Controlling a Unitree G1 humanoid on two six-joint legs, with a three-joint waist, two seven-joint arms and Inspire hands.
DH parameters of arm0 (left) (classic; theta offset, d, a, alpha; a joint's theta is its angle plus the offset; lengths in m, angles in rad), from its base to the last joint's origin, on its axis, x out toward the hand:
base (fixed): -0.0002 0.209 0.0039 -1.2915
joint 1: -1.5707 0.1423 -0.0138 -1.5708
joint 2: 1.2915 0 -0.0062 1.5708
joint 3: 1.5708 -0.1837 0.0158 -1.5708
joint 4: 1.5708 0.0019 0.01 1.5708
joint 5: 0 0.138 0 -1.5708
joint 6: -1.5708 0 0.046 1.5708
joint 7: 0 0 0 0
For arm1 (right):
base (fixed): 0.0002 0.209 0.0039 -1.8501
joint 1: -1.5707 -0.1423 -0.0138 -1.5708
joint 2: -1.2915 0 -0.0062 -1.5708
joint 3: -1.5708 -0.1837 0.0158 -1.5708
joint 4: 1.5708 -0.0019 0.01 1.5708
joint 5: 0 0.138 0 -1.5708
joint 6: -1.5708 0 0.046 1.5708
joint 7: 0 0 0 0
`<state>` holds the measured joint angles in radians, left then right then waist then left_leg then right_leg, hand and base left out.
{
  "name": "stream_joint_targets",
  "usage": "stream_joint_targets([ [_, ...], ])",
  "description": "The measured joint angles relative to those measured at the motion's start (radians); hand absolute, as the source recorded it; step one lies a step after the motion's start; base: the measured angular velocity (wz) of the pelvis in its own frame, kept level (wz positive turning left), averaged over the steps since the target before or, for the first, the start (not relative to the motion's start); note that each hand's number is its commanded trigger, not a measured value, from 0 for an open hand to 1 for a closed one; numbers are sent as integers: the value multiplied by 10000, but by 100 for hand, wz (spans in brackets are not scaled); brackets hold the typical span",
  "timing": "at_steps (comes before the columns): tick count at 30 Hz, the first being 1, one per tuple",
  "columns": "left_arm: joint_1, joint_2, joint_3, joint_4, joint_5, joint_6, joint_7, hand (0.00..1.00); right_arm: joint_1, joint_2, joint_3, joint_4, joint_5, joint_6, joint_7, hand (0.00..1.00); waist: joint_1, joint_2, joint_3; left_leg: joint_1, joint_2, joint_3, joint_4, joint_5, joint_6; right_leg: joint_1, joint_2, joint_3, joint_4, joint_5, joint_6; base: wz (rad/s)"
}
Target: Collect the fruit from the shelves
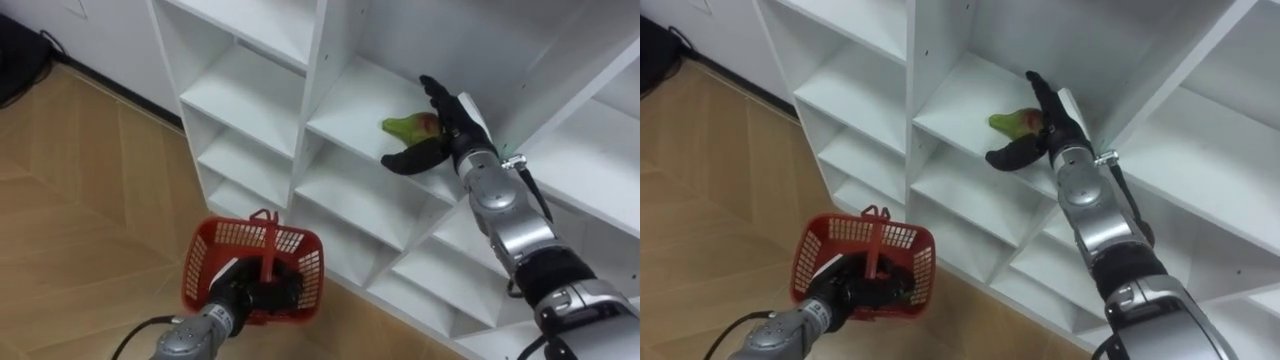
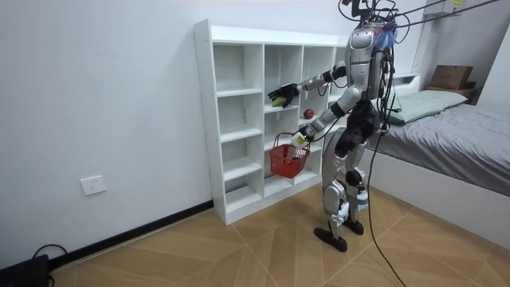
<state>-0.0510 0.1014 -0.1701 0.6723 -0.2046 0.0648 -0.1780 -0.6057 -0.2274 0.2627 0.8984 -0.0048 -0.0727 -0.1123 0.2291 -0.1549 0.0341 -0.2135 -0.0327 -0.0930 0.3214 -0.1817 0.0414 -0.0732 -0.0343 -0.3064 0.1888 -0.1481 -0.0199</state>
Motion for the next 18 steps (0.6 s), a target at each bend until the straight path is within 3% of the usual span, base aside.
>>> stream_joint_targets([
  [18,-17,42,-124,413,-4,23,9,100,-48,15,1,177,-115,0,-155,0,5,-19,11,-14,-15,7,-23,19,15,-9,-4,-32,-6,33,18,0],
])
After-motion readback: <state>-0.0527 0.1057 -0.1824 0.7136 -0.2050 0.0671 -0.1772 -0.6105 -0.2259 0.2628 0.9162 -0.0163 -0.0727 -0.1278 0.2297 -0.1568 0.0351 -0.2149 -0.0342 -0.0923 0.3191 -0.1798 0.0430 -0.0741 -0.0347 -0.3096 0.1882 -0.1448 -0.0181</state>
